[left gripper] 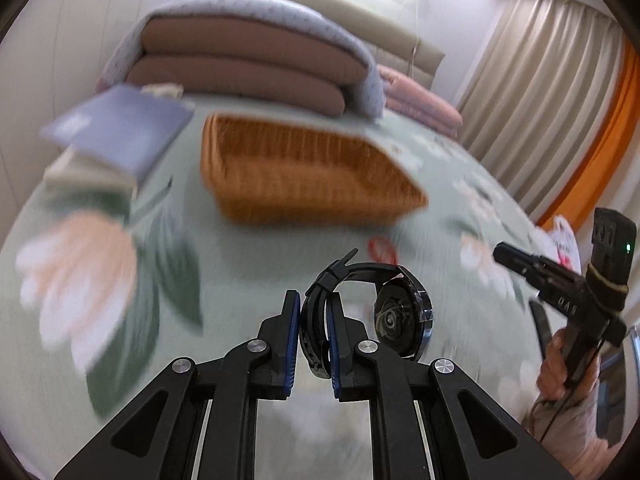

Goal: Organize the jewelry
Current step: 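Carry the black watch into the wicker basket and open the left gripper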

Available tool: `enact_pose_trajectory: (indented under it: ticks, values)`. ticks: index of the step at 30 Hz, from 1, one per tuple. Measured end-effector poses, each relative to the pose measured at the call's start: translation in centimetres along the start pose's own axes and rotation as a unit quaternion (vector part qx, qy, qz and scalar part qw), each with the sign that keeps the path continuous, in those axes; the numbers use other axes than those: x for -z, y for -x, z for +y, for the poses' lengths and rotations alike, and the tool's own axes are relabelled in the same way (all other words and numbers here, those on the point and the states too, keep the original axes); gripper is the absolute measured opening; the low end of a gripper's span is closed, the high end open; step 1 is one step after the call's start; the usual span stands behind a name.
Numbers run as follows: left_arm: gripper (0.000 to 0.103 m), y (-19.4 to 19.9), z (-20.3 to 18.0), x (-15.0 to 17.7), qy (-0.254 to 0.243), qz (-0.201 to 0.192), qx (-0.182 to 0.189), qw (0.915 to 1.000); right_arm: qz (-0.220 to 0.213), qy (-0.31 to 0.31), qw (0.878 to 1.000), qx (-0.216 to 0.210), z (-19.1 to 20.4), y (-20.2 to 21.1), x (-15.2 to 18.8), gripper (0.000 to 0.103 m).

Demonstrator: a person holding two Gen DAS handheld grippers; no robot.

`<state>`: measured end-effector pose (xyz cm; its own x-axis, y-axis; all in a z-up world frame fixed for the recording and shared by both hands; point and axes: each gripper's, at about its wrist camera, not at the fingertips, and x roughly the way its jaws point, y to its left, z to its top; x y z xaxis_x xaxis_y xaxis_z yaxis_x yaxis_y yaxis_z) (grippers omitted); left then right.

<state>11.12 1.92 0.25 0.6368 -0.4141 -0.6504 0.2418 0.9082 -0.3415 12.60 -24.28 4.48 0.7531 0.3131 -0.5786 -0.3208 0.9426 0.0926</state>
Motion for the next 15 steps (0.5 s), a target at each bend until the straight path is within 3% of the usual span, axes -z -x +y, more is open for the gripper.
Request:
enact_pose_trajectory:
  ticks: [4,7,11,15]
  values:
    - [0.013,-1.8,0.0,-5.4,0.009,-0.036,-0.012,0.9992,0.007,-0.022,1.0,0.005,-0.6,-5.3,-4.2,0.022]
    - [0.013,-4.7,0.7,-8.3,0.031,-0.035,-0.018,0.9987,0.033,-0.048,0.998,0.006,-1.7,-9.3,-5.6,0.022]
    - [0.013,-8.8,1.7,-10.0,0.049,-0.016,-0.042,0.9978,0.084,-0.077,0.993,0.003,-3.3,-13.9,-5.8,0.022]
    - [0.013,-11.2,2.2,-10.8,0.051,0.0,-0.056,0.9972,0.109,-0.09,0.99,0.008,-4.1,-15.7,-5.1,0.023]
